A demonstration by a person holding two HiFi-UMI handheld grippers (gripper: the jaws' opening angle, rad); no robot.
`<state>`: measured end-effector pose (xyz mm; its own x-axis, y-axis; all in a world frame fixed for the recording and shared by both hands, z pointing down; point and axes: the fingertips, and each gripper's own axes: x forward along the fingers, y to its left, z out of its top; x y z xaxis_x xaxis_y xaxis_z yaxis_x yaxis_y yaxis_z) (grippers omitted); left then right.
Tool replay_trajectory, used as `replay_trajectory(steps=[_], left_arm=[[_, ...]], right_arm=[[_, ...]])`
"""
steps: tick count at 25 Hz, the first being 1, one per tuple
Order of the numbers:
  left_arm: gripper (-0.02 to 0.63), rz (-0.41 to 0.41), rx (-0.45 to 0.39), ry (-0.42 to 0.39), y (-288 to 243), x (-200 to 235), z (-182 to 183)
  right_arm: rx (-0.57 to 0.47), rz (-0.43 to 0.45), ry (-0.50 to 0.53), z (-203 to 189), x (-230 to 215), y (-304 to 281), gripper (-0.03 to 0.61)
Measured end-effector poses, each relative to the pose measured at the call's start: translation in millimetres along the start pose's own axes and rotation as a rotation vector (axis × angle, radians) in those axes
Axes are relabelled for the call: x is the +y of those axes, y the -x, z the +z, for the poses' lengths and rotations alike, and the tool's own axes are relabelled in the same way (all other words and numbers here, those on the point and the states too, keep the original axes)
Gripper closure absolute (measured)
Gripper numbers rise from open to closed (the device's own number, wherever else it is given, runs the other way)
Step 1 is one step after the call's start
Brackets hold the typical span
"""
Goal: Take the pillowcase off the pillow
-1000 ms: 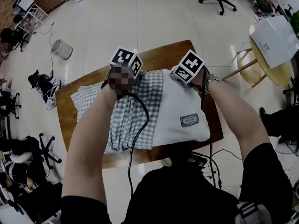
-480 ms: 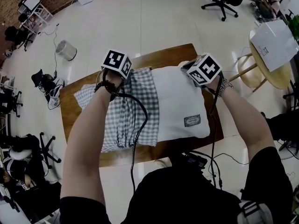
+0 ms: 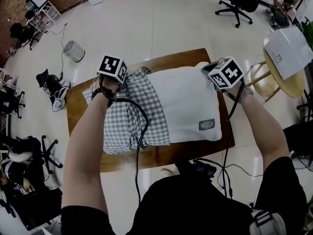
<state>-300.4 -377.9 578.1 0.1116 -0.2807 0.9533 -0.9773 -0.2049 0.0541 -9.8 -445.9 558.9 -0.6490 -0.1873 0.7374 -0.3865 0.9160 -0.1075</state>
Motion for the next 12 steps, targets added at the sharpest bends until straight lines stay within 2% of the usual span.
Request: replay_trajectory(steps=[5, 12], left_arm=[[0.597, 0.023, -0.012, 0.051, 12.4, 25.2, -21.8], [0.597, 0.028, -0.033, 0.084, 22.1, 34.8, -39.6]], right_arm=[[0.014, -0.033, -0.016, -6.2, -3.7, 1.8, 0.572], [0.018, -0.081, 0.002, -6.5, -7.0, -3.0, 0.572]])
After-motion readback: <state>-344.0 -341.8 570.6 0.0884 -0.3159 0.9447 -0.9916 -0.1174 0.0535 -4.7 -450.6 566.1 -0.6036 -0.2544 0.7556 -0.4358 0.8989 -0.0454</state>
